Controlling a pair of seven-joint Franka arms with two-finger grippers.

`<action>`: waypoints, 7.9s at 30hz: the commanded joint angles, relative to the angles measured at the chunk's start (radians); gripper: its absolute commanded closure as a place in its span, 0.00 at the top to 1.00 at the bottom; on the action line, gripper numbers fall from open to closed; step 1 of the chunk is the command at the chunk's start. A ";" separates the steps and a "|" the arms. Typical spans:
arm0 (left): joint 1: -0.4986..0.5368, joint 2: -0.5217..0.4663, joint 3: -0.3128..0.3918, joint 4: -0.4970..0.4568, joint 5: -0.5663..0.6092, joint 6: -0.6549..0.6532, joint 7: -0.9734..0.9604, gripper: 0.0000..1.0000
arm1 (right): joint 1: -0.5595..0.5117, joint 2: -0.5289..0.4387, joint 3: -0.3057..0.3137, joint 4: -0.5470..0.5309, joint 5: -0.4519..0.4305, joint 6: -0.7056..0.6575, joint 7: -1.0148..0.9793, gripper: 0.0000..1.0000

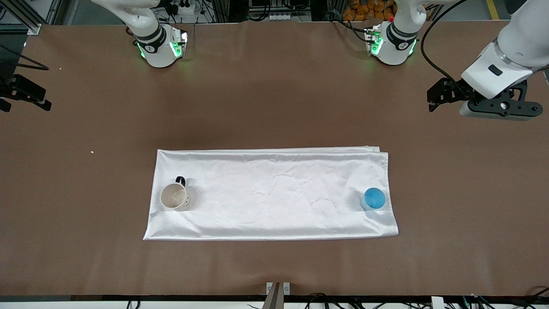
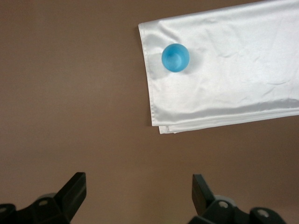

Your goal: Place blue cup into white mug on table

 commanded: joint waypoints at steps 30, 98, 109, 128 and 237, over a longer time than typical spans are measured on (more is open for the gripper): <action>0.007 0.036 0.009 0.023 0.001 -0.020 0.010 1.00 | 0.037 0.029 -0.004 -0.017 0.006 0.013 0.018 1.00; -0.082 0.674 -0.045 0.054 0.128 0.691 -0.002 1.00 | 0.221 0.465 0.114 -0.542 0.035 1.023 0.119 1.00; -0.085 0.705 -0.045 0.054 0.128 0.728 -0.002 1.00 | 0.212 0.510 0.097 -0.477 0.009 1.021 0.119 1.00; -0.089 0.730 -0.047 0.049 0.132 0.771 0.000 1.00 | 0.215 0.566 0.089 -0.404 0.011 1.021 0.121 0.84; -0.080 -0.393 -0.111 -0.632 0.079 0.369 -0.094 0.00 | 0.480 0.467 0.609 -0.649 -0.582 1.052 1.687 0.00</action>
